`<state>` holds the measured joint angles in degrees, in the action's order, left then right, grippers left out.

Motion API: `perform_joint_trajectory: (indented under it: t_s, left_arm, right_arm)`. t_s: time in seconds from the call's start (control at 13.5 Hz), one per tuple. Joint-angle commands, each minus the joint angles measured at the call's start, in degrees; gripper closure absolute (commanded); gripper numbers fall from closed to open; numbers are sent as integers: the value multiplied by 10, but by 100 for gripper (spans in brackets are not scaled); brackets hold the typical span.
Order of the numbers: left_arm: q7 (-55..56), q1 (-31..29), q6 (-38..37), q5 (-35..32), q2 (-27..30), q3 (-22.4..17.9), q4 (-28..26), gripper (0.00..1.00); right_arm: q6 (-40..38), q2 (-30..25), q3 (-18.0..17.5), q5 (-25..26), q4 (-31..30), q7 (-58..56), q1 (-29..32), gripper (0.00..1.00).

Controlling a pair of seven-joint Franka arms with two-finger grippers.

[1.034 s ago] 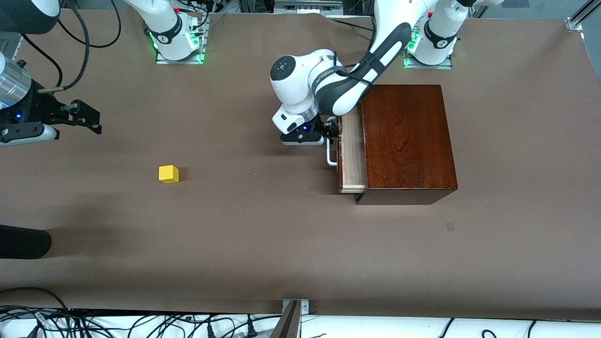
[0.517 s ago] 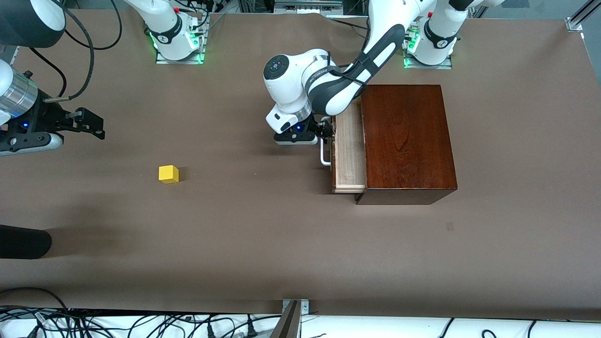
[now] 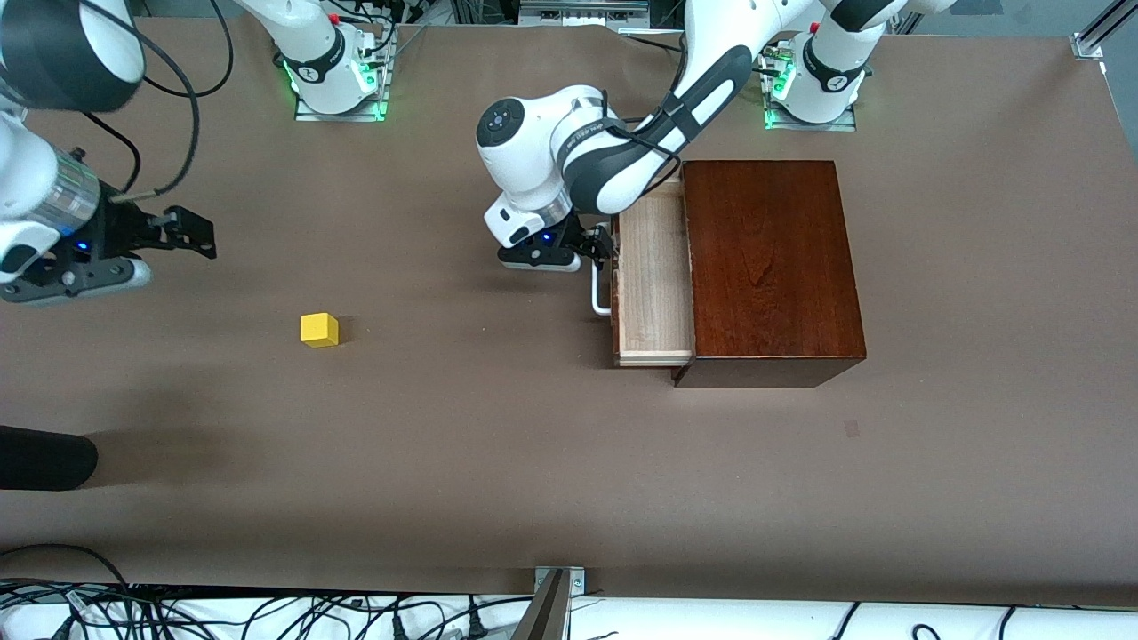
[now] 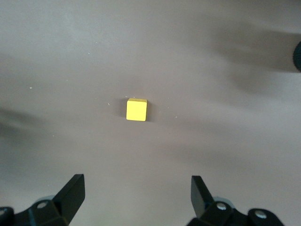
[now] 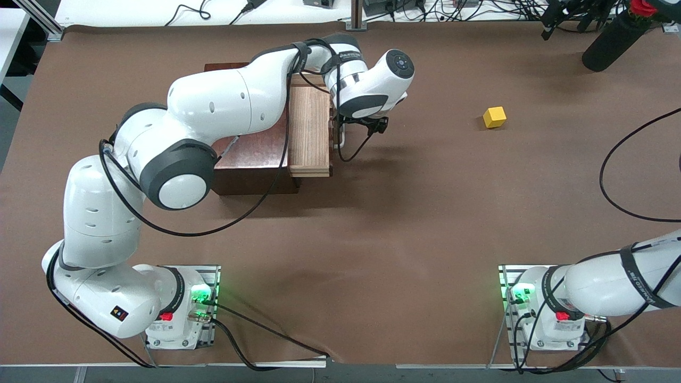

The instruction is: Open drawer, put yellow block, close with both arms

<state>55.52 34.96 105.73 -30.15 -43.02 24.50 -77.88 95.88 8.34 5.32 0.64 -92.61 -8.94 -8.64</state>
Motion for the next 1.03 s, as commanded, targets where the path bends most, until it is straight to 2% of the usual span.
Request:
perform_joint_trajectory:
  t_s: [0.0, 0.07, 0.22, 0.37, 0.66, 0.96]
  left_arm:
    - [-47, 8, -56, 7, -7, 5, 34, 0]
    - [-71, 8, -84, 6, -5, 5, 47, 0]
    - [-118, 7, -160, 13, 6, 4, 106, 0]
    - [-134, -13, -191, 53, 34, 0, 134, 0]
    - [-205, -119, -200, 116, 117, 1, 132, 0]
    - [-318, -229, -221, 149, 153, 2, 134, 0]
  right_arm:
    - [61, 12, -2, 4, -53, 26, 0, 0]
    - [85, 13, -2, 4, -75, 36, 0, 0]
    - [139, 17, -3, 2, -123, 37, 0, 0]
    - [187, 26, -3, 1, -164, 46, 0, 0]
    - [279, 62, -4, -4, -207, 52, -1, 0]
    - [363, 112, -6, -26, -227, 65, -8, 0]
